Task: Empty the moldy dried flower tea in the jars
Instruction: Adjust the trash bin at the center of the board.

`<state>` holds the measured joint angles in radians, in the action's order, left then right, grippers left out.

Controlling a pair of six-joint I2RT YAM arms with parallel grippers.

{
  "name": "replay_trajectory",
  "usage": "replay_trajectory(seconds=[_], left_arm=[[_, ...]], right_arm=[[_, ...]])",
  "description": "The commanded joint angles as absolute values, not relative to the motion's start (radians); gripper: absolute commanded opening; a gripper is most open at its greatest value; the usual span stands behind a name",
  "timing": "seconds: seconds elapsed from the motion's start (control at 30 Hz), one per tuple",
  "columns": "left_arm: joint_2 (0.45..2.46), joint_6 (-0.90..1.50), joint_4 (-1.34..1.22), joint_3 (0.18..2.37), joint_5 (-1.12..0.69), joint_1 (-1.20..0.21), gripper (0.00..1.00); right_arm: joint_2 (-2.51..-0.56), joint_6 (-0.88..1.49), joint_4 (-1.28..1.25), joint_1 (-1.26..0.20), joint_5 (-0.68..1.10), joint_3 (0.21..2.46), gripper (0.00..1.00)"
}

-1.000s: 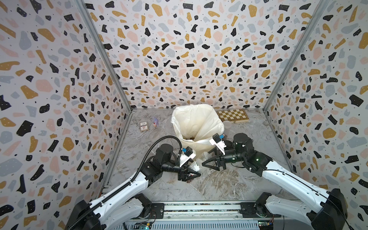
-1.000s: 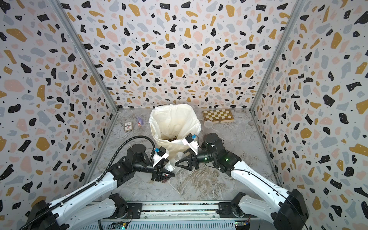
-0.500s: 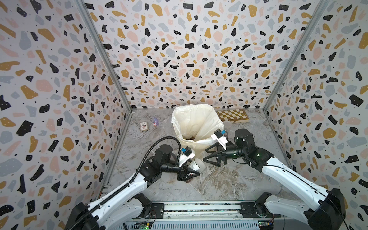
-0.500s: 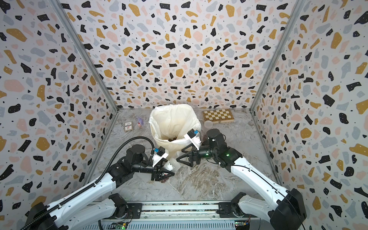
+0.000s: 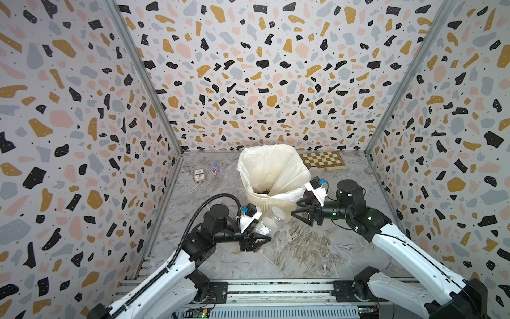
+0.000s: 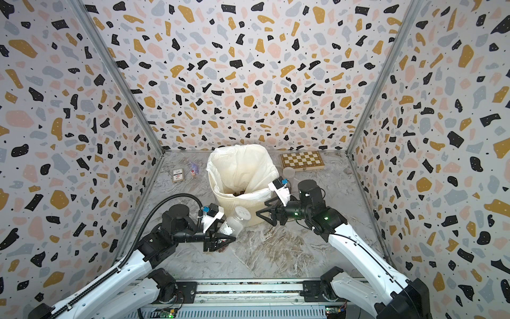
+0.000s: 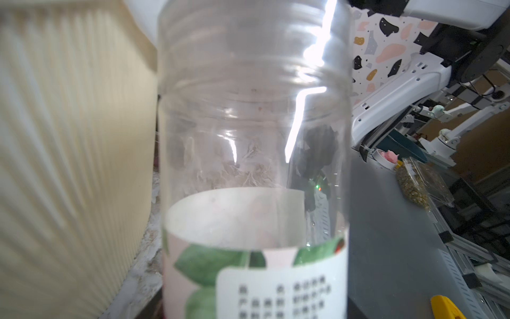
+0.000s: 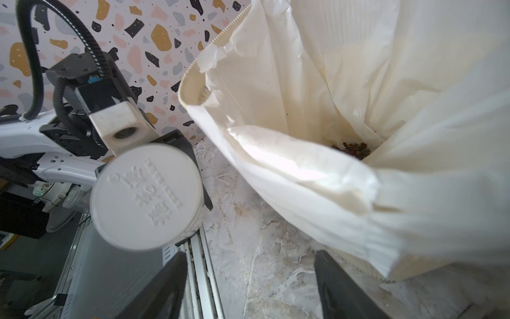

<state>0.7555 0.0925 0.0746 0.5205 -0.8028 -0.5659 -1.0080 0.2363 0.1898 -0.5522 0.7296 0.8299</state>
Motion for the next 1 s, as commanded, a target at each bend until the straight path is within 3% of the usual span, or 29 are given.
replay_trajectory(seconds=[0.0,0.43,0.63,0.97], left_arm=[[0.731,0.133,0.022,0.506,-0.814,-0.514,0.6],[0.746,0.089,0.043,0.535,-0.876,-0.38,0.6],[0.761,0.079,0.033,0.541,-0.921,-0.319,0.6],[0.77,0.082,0.019,0.541,-0.934,-0.297,0.6]], right_arm=[[-1.017,0.214,0.225,-0.573,0.695,0.802,0.71],[-1.189,0.305,-0.156,-0.831,0.608,0.719,0.7],[-1.258,0.292,-0.295,-0.824,0.46,0.709,0.7],[-1.407,0.262,-0.337,-0.715,0.496,0.791,0.7]])
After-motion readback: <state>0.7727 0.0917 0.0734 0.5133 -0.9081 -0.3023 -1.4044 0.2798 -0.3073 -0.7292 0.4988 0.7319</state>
